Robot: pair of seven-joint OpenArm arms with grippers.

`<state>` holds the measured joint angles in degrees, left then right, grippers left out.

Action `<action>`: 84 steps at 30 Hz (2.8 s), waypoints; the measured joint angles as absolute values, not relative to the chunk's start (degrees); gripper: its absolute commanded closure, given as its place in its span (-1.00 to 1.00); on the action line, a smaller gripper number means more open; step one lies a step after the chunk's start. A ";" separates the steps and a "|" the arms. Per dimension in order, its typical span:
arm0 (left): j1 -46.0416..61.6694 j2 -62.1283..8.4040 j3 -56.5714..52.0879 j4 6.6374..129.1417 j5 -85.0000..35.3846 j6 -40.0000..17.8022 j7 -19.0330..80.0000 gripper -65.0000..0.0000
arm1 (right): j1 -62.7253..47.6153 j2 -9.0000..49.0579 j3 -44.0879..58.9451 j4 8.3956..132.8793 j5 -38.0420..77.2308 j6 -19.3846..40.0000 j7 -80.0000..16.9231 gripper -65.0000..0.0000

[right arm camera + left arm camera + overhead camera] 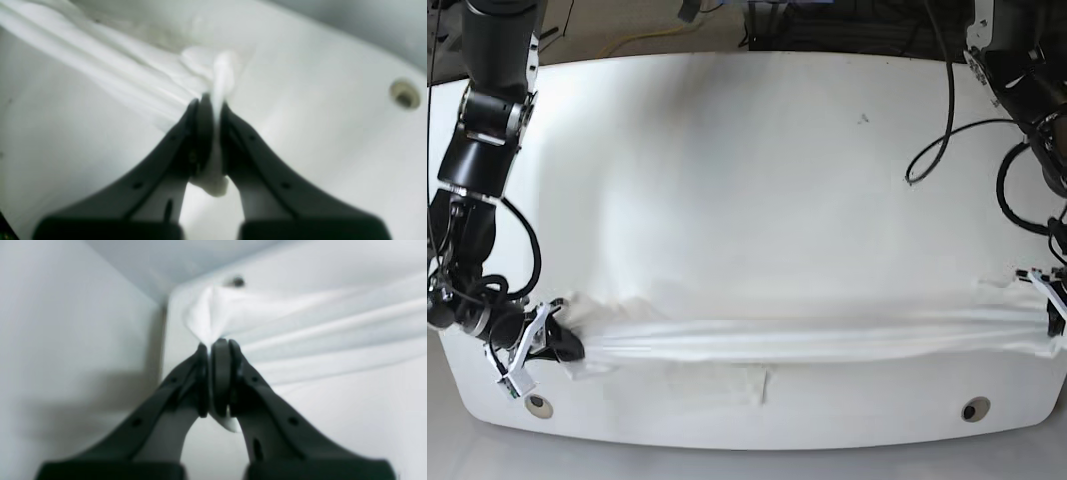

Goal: Fold the T-shirt properly
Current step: 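Lift the shirt with both grippers and flip it over, print up, then hold the shirt's collar corners with both grippers and smooth it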

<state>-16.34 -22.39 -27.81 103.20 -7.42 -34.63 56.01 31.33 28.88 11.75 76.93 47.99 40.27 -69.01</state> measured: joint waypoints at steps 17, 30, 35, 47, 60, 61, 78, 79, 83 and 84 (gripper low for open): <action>8.34 -22.26 -32.58 103.77 -15.92 -34.50 56.10 0.99 | 0.03 22.70 20.38 91.85 46.57 39.99 -69.65 1.00; 20.08 -22.41 -33.87 103.57 -14.74 -40.16 53.71 0.02 | -9.93 21.15 20.38 97.17 47.86 39.92 -72.66 1.00; 21.63 -22.55 -33.87 102.08 -14.90 -40.12 53.52 -0.57 | -12.29 21.43 20.38 97.19 47.86 39.92 -72.62 0.37; 21.71 -24.77 -37.19 94.28 -15.97 -40.14 53.47 -0.35 | -19.92 23.31 23.07 98.96 48.03 39.90 -72.90 -0.12; 21.30 -22.70 -42.22 104.51 -21.37 -40.12 53.28 -0.23 | -21.71 18.41 31.64 111.79 48.07 39.90 -73.14 -0.12; 21.47 -22.55 -41.43 104.51 -21.54 -40.10 53.43 -0.22 | -21.74 17.43 31.16 112.05 48.12 39.92 -73.14 -0.12; 13.17 -19.94 -34.24 87.13 -7.86 -40.07 52.47 -0.22 | -15.79 7.38 25.91 103.68 36.12 39.86 -71.64 -0.12; 12.69 -20.25 -34.22 85.80 -7.99 -40.10 51.40 -0.22 | -15.14 7.62 26.06 101.89 33.52 39.92 -71.29 -0.12; 12.56 -20.34 -34.33 84.42 -7.77 -40.10 49.06 -0.22 | -14.17 8.54 27.05 99.66 29.78 40.34 -67.13 -0.12; 12.60 -20.36 -34.33 84.36 -7.77 -40.10 48.25 -0.22 | -14.00 9.10 27.55 99.63 28.62 40.38 -66.81 -0.12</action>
